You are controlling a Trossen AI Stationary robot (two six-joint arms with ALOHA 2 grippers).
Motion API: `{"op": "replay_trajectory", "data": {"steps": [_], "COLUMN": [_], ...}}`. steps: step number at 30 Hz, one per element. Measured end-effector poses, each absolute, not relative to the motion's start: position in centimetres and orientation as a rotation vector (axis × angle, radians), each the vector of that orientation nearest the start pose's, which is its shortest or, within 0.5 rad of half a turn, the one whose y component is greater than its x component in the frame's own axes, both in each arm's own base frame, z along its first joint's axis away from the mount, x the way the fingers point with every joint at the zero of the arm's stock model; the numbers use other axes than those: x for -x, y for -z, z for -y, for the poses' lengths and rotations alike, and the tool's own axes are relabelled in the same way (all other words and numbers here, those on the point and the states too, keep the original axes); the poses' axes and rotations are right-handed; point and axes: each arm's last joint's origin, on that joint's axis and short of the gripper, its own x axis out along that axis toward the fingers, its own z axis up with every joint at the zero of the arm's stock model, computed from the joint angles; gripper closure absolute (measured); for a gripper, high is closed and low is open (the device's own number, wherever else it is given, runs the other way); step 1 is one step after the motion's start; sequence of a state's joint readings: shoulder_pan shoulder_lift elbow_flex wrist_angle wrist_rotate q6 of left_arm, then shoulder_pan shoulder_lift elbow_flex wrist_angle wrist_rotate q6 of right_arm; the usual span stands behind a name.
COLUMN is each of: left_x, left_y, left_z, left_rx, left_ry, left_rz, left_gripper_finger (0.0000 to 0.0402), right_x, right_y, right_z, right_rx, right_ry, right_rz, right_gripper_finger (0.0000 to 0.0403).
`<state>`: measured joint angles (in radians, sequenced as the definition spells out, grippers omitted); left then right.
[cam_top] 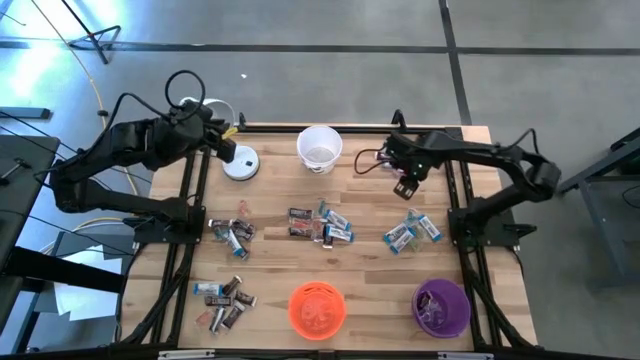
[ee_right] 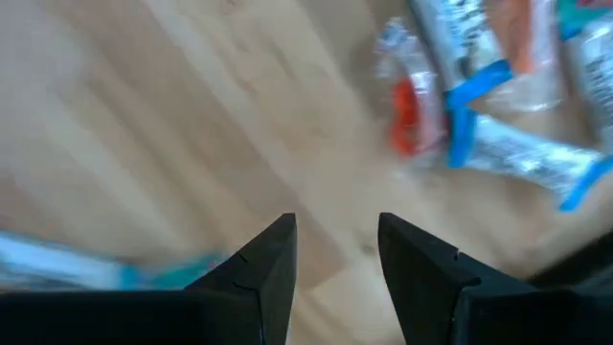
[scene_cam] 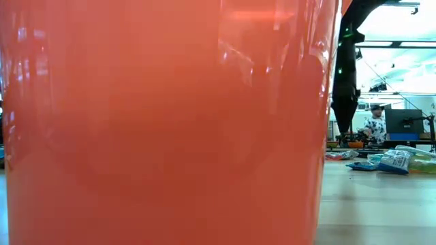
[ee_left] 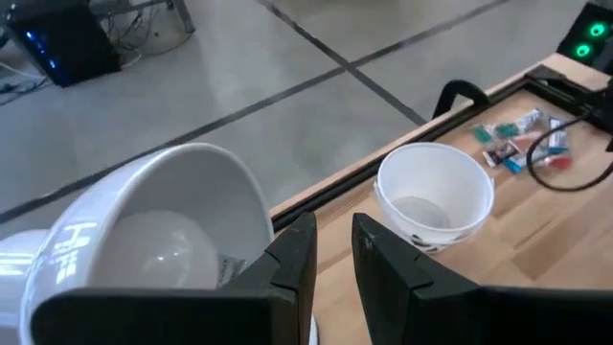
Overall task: Organize candy in baskets
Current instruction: Put the orange gummy into the white bucket
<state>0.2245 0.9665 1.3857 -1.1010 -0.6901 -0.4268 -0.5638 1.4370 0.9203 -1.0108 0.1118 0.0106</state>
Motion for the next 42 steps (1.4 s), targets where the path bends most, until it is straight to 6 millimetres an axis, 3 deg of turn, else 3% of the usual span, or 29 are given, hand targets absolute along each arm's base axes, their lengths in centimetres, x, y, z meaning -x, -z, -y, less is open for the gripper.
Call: {"op": "replay_trajectory", "data": {"steps": [4, 16, 37, 42], "left_x": [-13.1, -13.0, -12.9, -12.9], "left_y": [-41.9, -41.9, -42.0, -42.0], "left_z": [-4.9, -4.9, -4.9, -4.9], "left_rx": [0.235, 0.236, 0.221, 0.221], "left_ry": [-1.036, -1.041, -1.036, -1.036], "left_rz": [-0.463, -0.458, -0.465, -0.465], "left_gripper_finger": [0.0346, 0.0346, 0.0346, 0.0346], "right_x": [-19.5, -19.5, -21.0, -21.0], "right_y": [-19.4, -19.1, -13.2, -13.0], "right_z": [13.5, 16.0, 17.8, 17.8], "right_rx": [-0.252, -0.276, -0.319, -0.341], "right_ry": [0.526, 0.529, 0.516, 0.532], "right_rz": [-1.547, -1.417, -1.586, -1.588], "right_gripper_finger": [0.0259, 0.0259, 0.0259, 0.0297]}}
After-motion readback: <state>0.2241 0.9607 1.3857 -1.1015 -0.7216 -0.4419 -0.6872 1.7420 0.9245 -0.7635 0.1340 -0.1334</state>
